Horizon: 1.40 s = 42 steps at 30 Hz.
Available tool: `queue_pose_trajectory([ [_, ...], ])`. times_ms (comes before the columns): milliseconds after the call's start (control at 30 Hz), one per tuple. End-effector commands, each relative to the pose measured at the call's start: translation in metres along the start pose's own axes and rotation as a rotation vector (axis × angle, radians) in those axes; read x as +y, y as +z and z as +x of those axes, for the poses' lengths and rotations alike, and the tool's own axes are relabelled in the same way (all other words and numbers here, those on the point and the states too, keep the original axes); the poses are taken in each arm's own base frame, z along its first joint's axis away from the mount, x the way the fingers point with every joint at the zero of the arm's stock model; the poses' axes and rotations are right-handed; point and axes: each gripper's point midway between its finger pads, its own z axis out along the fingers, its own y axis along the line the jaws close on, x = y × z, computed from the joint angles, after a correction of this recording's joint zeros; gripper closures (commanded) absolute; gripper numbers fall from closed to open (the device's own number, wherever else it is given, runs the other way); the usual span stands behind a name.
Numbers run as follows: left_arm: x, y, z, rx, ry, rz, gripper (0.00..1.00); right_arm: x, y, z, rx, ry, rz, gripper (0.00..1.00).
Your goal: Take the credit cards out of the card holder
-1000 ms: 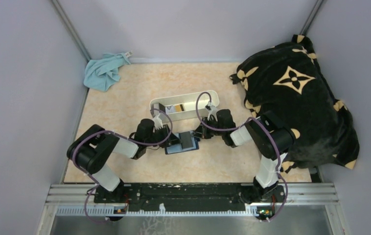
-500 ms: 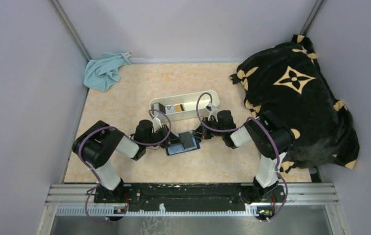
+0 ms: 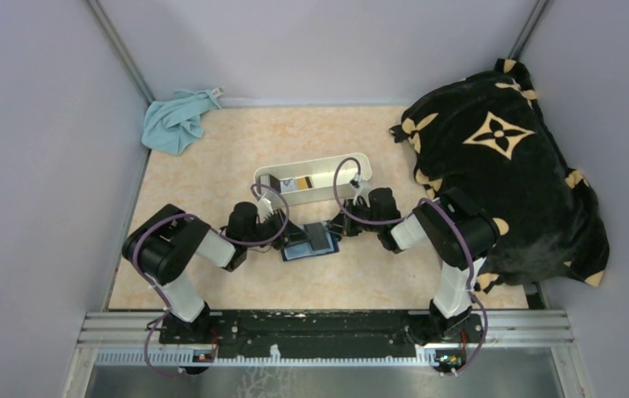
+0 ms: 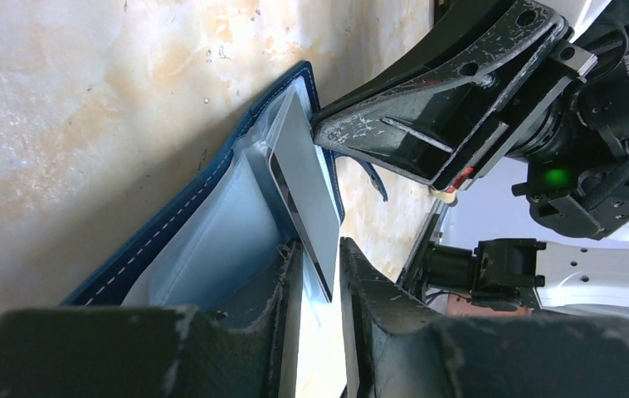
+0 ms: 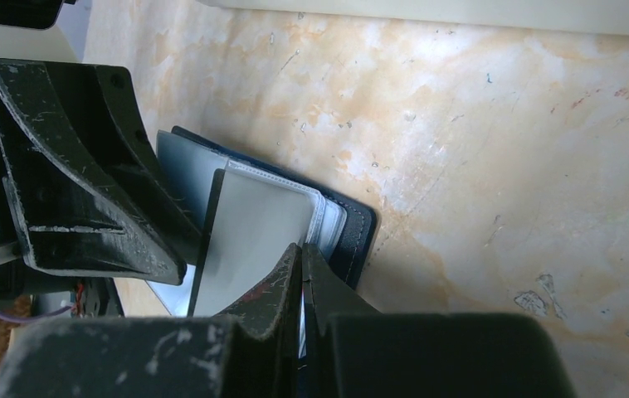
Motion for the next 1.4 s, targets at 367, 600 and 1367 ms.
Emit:
queue_pose_trajectory([
  [367, -0.020, 0.009, -0.036, -0.132, -0.011, 0.033, 0.70, -0.033, -0.015, 0.061, 0.151, 0.094, 0.131, 0.98],
  [600, -0.019, 0.009, -0.040, -0.140, 0.009, 0.003, 0.69, -0.026, -0.018, 0.063, 0.149, 0.090, 0.127, 0.98],
  [1367, -0.041, 0.011, 0.011, -0.018, -0.038, 0.161, 0.72, -0.016, -0.006, 0.046, 0.146, 0.044, 0.138, 0.99],
])
